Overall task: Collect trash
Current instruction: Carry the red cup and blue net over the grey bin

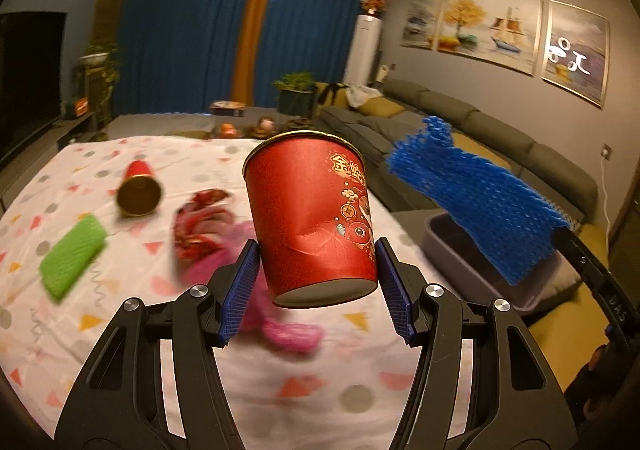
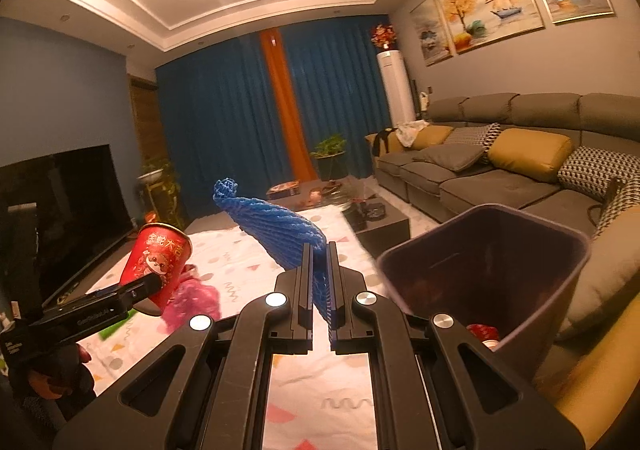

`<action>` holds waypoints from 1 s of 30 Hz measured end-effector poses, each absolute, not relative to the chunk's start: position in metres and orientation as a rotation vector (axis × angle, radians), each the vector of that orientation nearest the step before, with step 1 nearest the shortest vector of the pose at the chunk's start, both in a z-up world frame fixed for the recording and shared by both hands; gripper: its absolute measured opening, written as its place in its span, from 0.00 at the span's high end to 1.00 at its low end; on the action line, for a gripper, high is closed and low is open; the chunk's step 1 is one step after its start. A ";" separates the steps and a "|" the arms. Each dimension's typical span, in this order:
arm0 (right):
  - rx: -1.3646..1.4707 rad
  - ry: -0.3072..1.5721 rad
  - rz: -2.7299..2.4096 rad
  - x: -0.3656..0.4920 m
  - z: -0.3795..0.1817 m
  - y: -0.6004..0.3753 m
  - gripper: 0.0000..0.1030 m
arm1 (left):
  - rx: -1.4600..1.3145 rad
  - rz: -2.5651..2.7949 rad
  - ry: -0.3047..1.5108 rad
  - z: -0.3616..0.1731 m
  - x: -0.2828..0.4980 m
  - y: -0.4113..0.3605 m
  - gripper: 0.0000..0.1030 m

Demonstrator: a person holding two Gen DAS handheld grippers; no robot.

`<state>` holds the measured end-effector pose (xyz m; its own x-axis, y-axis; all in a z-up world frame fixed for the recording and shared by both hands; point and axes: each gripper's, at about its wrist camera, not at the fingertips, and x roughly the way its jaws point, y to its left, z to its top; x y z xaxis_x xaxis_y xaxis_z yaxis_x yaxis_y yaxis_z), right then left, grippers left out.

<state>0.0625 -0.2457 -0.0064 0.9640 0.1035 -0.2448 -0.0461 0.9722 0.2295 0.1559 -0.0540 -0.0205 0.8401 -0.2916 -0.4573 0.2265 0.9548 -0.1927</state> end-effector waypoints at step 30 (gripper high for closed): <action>0.268 0.325 -0.190 0.085 -0.040 -0.344 0.94 | -0.041 -0.583 0.537 -0.032 0.196 -0.226 0.44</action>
